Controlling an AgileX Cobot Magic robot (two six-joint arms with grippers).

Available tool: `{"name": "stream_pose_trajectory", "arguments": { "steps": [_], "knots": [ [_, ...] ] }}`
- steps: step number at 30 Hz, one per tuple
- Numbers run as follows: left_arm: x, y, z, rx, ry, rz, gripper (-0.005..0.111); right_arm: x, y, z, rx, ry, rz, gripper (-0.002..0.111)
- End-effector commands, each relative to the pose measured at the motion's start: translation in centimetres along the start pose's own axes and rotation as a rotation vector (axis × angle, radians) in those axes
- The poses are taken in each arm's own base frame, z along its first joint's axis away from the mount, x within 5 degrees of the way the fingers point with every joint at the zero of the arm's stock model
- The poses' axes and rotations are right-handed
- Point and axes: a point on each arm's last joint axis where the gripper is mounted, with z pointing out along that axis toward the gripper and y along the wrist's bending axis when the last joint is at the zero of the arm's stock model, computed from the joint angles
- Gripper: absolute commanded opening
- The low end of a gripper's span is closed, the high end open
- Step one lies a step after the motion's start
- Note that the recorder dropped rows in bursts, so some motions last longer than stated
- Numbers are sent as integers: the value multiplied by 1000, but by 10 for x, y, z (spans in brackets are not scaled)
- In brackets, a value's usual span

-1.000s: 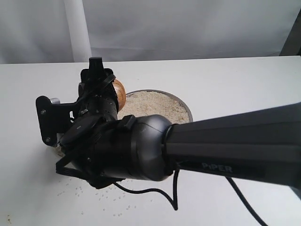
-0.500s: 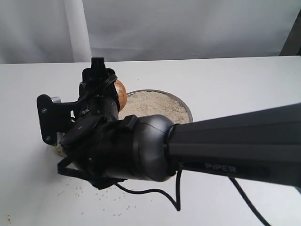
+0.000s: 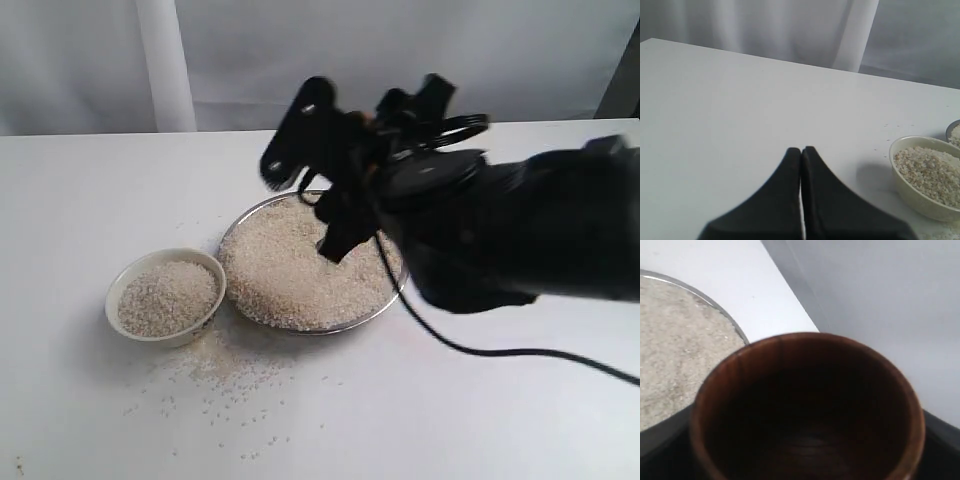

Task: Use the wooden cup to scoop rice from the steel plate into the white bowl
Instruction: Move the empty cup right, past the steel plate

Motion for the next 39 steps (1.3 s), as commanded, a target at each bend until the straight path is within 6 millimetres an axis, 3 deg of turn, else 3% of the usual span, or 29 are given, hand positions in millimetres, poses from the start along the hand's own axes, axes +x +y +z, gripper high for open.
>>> {"name": "stream_pose_trajectory", "arguments": {
  "steps": [1,8,12,17,20,25,32,39],
  "knots": [
    [-2,-1,-1,9,-10,-6,0,27,-38,-2,10,25,277,0],
    [-2,-1,-1,9,-10,-6,0,64,-86,4,-13,81,578,0],
    [-2,-1,-1,9,-10,-6,0,73,-97,11,-129,14,657,0],
    [-2,-1,-1,9,-10,-6,0,82,-101,15,-268,-203,767,0],
    [-2,-1,-1,9,-10,-6,0,106,-98,12,-226,-378,811,0],
    [-2,-1,-1,9,-10,-6,0,125,-84,9,-118,-489,742,0],
    [-2,-1,-1,9,-10,-6,0,153,-49,43,-183,-346,761,0],
    [-2,-1,-1,9,-10,-6,0,167,-35,59,-174,-290,778,0]
  ]
}}
